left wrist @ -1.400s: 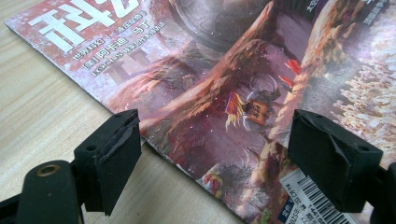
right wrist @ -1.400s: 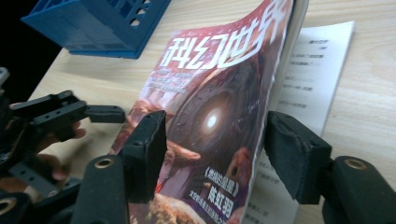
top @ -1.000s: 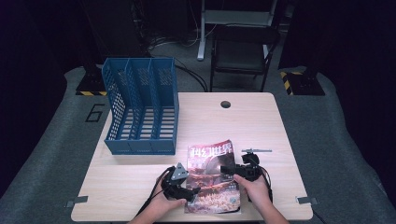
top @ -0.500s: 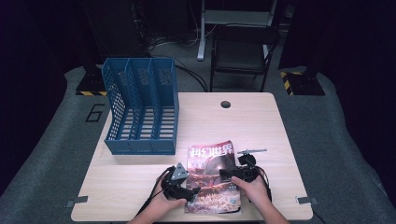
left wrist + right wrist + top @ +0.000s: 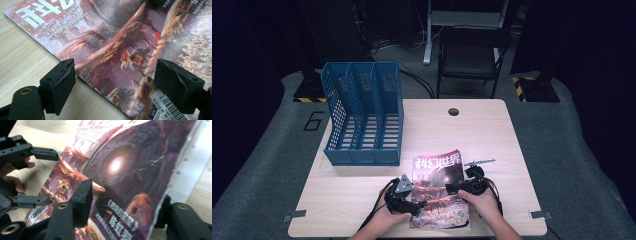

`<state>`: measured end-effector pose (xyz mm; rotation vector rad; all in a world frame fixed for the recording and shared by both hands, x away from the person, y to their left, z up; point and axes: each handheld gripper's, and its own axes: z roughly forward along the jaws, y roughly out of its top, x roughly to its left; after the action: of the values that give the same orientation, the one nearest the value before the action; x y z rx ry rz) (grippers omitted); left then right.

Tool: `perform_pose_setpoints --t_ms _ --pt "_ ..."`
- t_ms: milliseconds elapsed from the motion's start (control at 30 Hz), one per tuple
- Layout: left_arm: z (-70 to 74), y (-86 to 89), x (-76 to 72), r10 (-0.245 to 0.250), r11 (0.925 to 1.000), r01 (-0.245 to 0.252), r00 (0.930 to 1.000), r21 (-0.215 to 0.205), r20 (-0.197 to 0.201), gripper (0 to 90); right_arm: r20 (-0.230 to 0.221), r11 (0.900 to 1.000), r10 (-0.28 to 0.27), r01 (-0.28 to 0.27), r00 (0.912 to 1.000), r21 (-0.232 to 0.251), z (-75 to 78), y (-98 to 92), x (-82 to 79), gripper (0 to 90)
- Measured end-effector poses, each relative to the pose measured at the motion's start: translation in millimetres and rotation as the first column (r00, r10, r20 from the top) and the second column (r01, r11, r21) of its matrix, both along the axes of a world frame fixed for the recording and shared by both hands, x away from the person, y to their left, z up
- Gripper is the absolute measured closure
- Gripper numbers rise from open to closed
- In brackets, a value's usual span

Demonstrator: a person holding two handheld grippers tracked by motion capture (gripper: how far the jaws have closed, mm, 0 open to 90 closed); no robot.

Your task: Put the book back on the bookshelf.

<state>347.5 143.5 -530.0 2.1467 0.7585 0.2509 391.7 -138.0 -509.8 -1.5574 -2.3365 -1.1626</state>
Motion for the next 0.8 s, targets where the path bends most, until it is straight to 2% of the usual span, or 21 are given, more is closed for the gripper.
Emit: perform_pose_setpoints --t_ms 167,300,400,500,567,633,700,800 --pt "0.1 0.1 0.0 -0.001 1.0000 0.001 1.0000 0.001 0.000 17.2 -0.008 1.000 -0.020 0.020 0.9998 0.002 0.1 -1.1 -0.6 50.9" --pt "0.0 0.0 0.0 0.001 1.0000 -0.001 1.0000 0.000 0.000 17.2 -0.002 1.000 -0.016 0.016 0.9999 0.002 -0.6 -2.4 0.4 54.1" --pt "0.1 0.2 0.1 -0.001 1.0000 0.001 1.0000 0.001 0.000 17.2 -0.014 1.000 -0.013 0.013 0.9998 0.008 -0.4 -2.0 0.1 54.4" --pt "0.8 0.9 0.4 -0.010 0.9999 0.010 0.9999 0.007 -0.007 17.2 -0.022 1.000 0.004 -0.004 0.9998 0.003 0.1 -0.8 0.3 55.3" --pt "1.0 1.4 1.0 -0.015 0.9999 0.015 0.9998 0.006 -0.009 17.2 -0.050 1.000 0.009 -0.009 0.9987 0.012 1.0 -0.8 0.2 57.2" --pt "1.0 1.4 1.2 -0.015 0.9999 0.015 0.9998 0.005 -0.010 17.2 -0.034 0.999 0.032 -0.032 0.9989 0.002 -0.2 -2.4 2.1 58.5" --pt "0.2 1.0 1.2 -0.008 1.0000 0.008 1.0000 -0.001 -0.002 17.3 -0.042 0.999 0.039 -0.039 0.9984 0.004 0.1 -2.2 2.6 58.9" --pt "1.2 1.5 1.3 -0.014 0.9999 0.014 0.9999 0.009 -0.010 17.3 -0.039 0.999 0.044 -0.043 0.9983 0.002 0.1 -1.6 2.6 58.8"
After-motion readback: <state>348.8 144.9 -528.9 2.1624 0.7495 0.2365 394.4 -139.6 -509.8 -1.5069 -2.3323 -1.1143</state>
